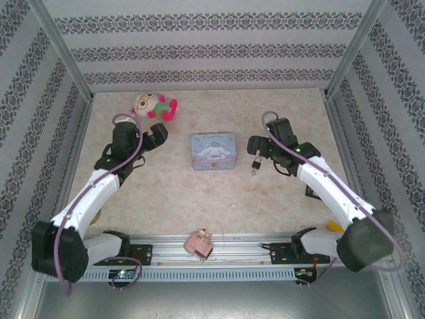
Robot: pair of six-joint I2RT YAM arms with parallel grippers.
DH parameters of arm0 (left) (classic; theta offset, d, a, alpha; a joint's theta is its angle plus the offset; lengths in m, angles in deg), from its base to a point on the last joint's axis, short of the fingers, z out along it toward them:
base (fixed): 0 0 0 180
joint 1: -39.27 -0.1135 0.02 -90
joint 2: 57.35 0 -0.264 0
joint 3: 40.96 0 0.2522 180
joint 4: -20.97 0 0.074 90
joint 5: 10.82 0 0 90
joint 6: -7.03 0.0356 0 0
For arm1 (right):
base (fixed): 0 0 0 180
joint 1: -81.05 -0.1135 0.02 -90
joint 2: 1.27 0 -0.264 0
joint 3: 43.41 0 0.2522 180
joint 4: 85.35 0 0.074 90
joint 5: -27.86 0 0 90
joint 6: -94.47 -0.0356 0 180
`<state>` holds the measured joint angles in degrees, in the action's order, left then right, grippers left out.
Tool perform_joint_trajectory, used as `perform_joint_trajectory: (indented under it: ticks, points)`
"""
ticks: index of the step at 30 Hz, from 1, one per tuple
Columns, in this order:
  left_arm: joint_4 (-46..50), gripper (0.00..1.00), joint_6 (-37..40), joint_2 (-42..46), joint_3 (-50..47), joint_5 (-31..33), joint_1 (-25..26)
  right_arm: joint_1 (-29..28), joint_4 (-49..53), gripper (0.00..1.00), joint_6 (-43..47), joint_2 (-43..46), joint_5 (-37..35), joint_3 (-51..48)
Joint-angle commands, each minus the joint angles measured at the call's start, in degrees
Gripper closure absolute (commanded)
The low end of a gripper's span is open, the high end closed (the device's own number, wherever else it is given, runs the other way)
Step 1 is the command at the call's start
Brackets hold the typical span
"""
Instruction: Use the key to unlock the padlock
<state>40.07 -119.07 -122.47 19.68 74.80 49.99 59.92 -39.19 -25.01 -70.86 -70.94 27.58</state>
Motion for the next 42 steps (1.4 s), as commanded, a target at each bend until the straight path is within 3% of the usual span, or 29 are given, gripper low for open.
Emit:
perform_joint_trajectory:
  ticks: [1,5,11,20,28,38,42]
  points:
    - [2.43,0.01,6.42,5.42,-3.8,8.15,-1.0,1.51,0.8,0.02,2.77,5.93,-4.15,-3.81]
    - [2.27,0.01,9.42,11.16,-8.39,14.48,-1.66,3.31,-0.79,0.02,4.15,14.03,-6.19,-8.83]
    - [-3.3,0.01,15.01,14.96,-14.03,18.34,-3.54,6.52,-4.12,0.02,5.28,24.25,-7.41,-15.82]
    - [-15.08,0.01,23.56,12.92,-20.02,22.43,-7.21,11.07,-8.51,0.02,5.82,32.25,-7.68,-22.77]
    - [-27.84,0.01,29.03,3.45,-22.96,16.17,-11.98,12.18,-17.74,0.02,4.16,33.77,-17.94,-29.56]
    - [-51.9,0.01,36.79,-3.52,-29.94,9.47,-13.01,12.16,-46.68,0.02,14.76,37.63,-12.84,-45.03]
    - [-54.89,0.01,37.9,-4.93,-30.48,7.28,-13.19,12.18,-49.36,0.02,17.9,38.32,-13.0,-46.86]
